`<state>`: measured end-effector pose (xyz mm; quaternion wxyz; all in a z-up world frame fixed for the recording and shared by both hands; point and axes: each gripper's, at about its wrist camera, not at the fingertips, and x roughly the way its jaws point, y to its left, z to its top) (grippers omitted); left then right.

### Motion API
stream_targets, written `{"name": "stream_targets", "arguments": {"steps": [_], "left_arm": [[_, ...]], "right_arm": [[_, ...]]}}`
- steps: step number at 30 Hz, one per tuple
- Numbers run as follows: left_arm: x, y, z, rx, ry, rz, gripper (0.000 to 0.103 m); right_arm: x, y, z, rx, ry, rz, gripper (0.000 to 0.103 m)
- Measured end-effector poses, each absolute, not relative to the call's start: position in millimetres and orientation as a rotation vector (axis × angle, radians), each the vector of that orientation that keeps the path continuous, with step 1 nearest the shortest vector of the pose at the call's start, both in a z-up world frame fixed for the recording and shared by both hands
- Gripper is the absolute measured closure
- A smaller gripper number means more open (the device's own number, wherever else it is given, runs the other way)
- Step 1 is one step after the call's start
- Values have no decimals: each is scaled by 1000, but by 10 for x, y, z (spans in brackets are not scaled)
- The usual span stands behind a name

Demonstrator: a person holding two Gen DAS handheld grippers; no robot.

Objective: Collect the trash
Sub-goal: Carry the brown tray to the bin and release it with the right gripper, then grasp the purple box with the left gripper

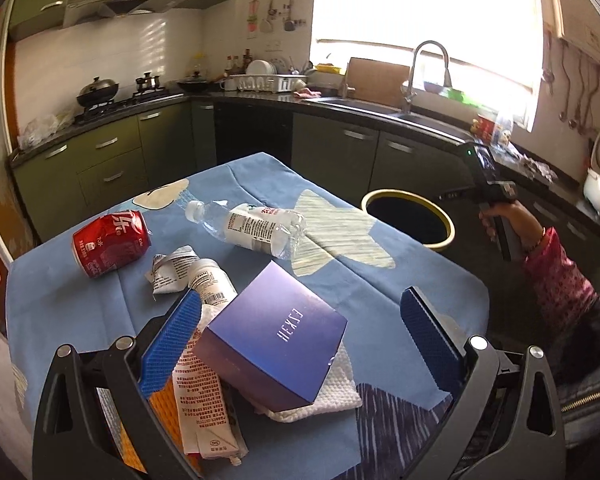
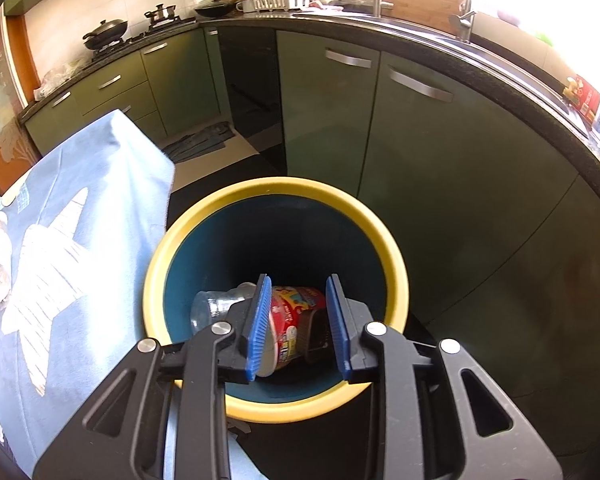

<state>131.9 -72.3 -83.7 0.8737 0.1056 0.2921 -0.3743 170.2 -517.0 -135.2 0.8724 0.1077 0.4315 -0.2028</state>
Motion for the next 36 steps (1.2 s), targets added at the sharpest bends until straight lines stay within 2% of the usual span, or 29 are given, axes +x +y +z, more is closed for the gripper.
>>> {"name": "stream_targets", "arguments": {"steps": [17, 25, 27, 29, 36], "left_arm": [[1289, -799, -1123, 592, 536, -858, 5], [1278, -866, -1276, 656, 543, -883, 5], [1264, -873, -1292, 665, 531, -872, 10], [1264, -874, -1314, 677, 528, -857, 20], [1266, -871, -1280, 654, 512, -835, 22]], "right_arm": [[1800, -4956, -1347, 203, 934, -373, 75], [1836, -4852, -1335, 182, 940, -362, 75], [1848, -4838, -1336, 180, 941, -359, 75], [1861, -4836, -1340, 181, 943, -354, 75], [1864, -4841, -1350, 189, 942, -338, 75]]}}
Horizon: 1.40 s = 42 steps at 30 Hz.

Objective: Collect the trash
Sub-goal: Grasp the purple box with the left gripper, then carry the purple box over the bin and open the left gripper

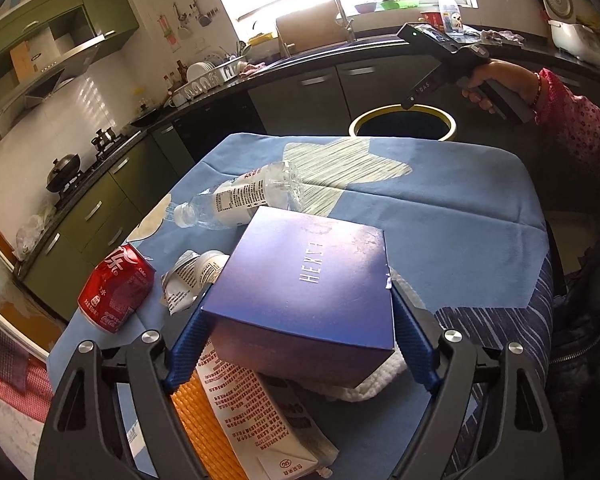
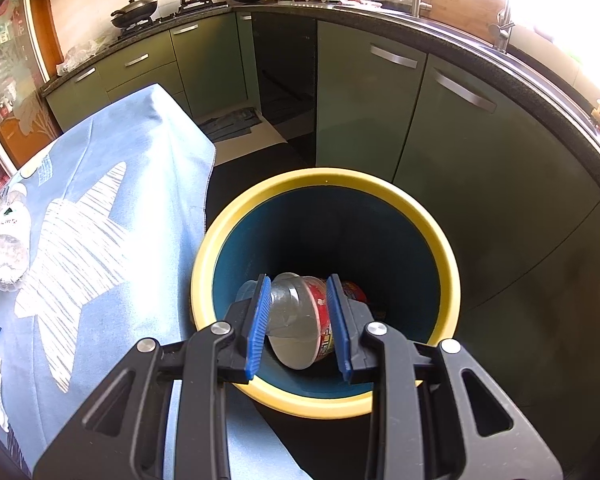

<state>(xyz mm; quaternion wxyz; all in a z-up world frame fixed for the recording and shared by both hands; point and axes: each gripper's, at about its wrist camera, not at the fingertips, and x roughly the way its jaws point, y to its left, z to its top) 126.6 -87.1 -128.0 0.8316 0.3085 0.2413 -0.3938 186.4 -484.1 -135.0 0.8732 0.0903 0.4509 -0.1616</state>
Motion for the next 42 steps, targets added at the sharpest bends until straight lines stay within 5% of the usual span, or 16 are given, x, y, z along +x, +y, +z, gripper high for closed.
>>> {"name": "stream_targets", "arguments": {"steps": [13, 27, 42], "left_arm": [[1264, -1161, -854, 564, 474, -888, 23], [1551, -2934, -399, 554, 491, -1182, 23], [2300, -5058, -1096, 537, 714, -1253, 22]], "right_arm": [[1637, -5051, -1364, 245, 908, -327, 75], [1122, -5640, -1382, 368, 845, -425, 75], [811, -5921, -1498, 438, 835, -484, 75]]}}
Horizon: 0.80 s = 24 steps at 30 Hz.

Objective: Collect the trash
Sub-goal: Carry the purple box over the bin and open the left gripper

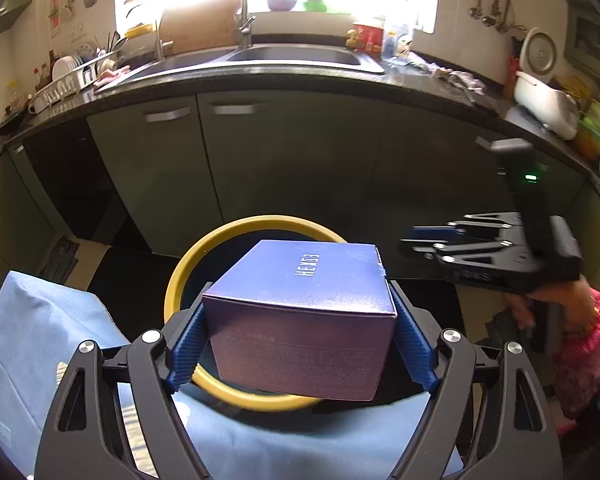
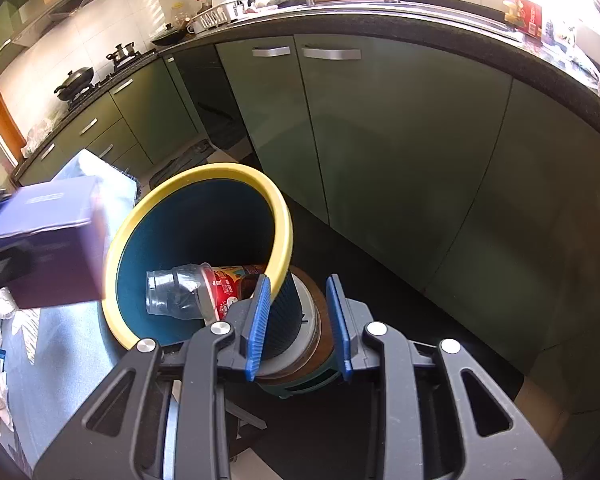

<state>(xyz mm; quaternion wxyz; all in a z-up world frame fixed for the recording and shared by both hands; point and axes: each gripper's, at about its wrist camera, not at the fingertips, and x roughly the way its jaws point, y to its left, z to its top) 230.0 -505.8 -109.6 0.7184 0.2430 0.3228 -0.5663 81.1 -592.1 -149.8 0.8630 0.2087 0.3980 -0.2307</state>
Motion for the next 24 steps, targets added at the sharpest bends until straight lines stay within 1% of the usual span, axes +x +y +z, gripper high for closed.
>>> {"name": "stream_targets", "arguments": {"steps": [3, 8, 12, 17, 24], "left_arm": [[2349, -5150, -1146, 520, 730, -1207, 18], [2378, -4861, -823, 437, 693, -1176, 13], [2302, -4389, -515, 392, 665, -1123, 11], [2154, -3618, -241, 322, 626, -1024, 11], [1957, -2547, -190, 215, 591, -870, 8]], "right_arm": [[788, -5921, -1521, 445, 833, -481, 75], [789, -5905, -1538, 450, 835, -477, 75], [810, -5885, -1567, 459, 834, -465, 72], [875, -5776, -1574, 448, 839, -437, 71], [1010, -5589, -1503, 412, 841, -401, 71]]}}
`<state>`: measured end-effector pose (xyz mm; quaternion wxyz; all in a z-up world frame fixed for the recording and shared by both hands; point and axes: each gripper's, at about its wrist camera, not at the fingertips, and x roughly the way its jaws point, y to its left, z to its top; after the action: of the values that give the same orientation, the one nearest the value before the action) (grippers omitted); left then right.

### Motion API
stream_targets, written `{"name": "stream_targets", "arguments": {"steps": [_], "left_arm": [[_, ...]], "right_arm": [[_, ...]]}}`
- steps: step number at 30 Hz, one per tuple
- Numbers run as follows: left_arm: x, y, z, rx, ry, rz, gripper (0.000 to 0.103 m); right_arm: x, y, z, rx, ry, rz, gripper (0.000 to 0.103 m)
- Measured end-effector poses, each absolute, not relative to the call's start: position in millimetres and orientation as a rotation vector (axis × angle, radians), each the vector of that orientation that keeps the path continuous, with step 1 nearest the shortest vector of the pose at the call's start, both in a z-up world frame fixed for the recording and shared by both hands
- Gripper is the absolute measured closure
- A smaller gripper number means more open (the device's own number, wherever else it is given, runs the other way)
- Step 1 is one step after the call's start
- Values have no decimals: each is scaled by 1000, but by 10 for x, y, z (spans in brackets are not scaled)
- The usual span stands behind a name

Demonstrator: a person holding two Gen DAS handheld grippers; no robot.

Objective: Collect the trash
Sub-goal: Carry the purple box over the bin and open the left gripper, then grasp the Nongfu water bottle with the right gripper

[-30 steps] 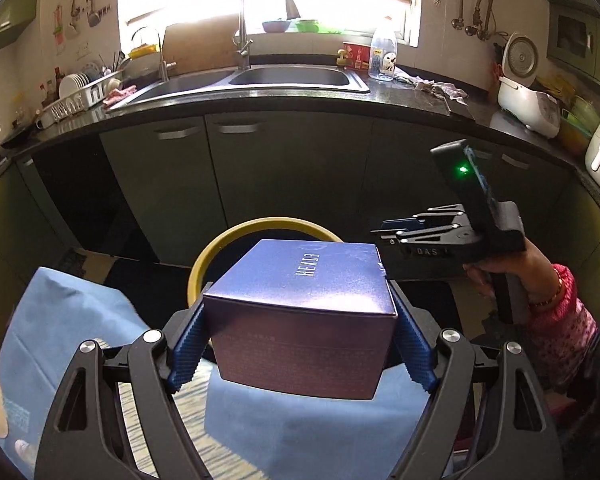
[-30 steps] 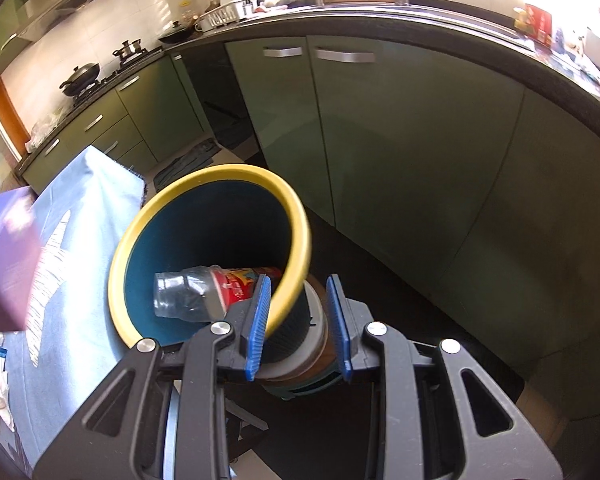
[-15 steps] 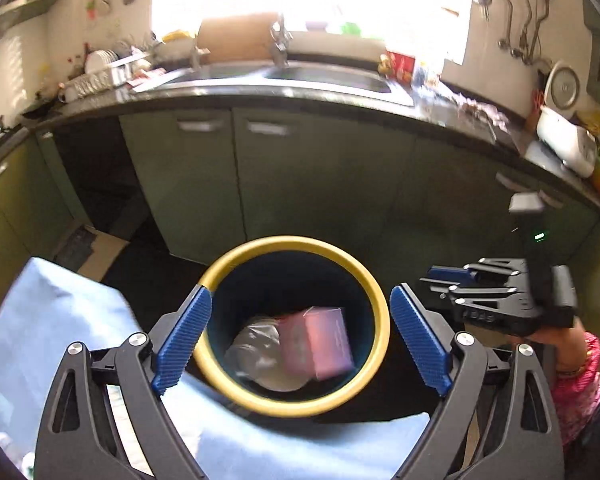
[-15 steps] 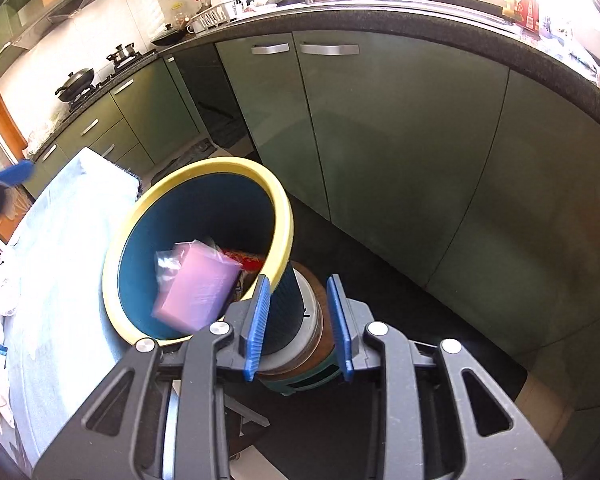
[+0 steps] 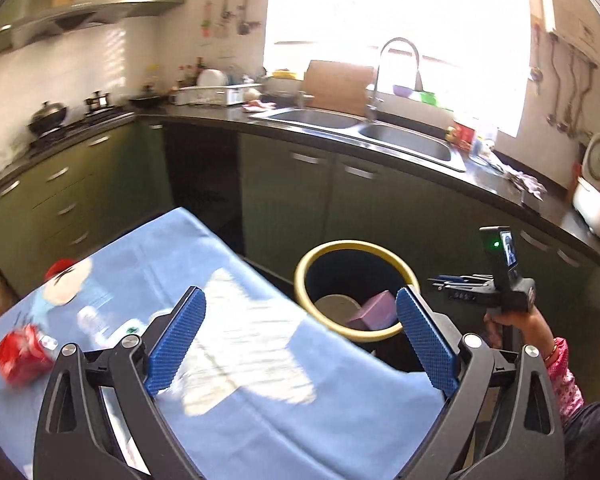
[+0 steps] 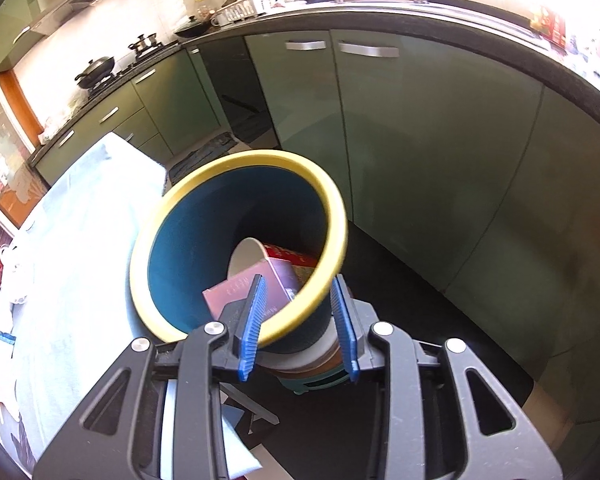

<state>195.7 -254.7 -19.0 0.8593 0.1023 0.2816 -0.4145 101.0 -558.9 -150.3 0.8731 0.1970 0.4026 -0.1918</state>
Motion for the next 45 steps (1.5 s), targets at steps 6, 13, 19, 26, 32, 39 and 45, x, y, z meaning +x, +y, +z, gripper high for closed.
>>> {"name": "stream_targets", "arguments": {"steps": [6, 13, 19, 26, 32, 39, 45], "left_arm": [[1839, -1681, -279, 135, 550, -701, 8], [1777, -792, -356, 43, 514, -501, 6], [1677, -198, -507, 14, 509, -362, 6], [1601, 166, -685, -34, 532, -301, 6], [1557, 249, -795, -59, 548, -298, 6], [1521, 269, -839, -83, 550, -305, 6], [1496, 273, -841, -86, 544, -311, 6]], "right_arm": [[1158, -5289, -1392, 354, 849, -352, 70], [1427, -4643, -1155, 237, 847, -211, 67], [1694, -3867, -1054, 123, 866, -13, 65], [2130, -3090, -1080, 58, 907, 181, 61], [2776, -2583, -928, -17, 925, 303, 25], [3478, -2134, -1134, -126, 1098, 326, 22], [3624, -2013, -1357, -172, 1165, 311, 33]]}}
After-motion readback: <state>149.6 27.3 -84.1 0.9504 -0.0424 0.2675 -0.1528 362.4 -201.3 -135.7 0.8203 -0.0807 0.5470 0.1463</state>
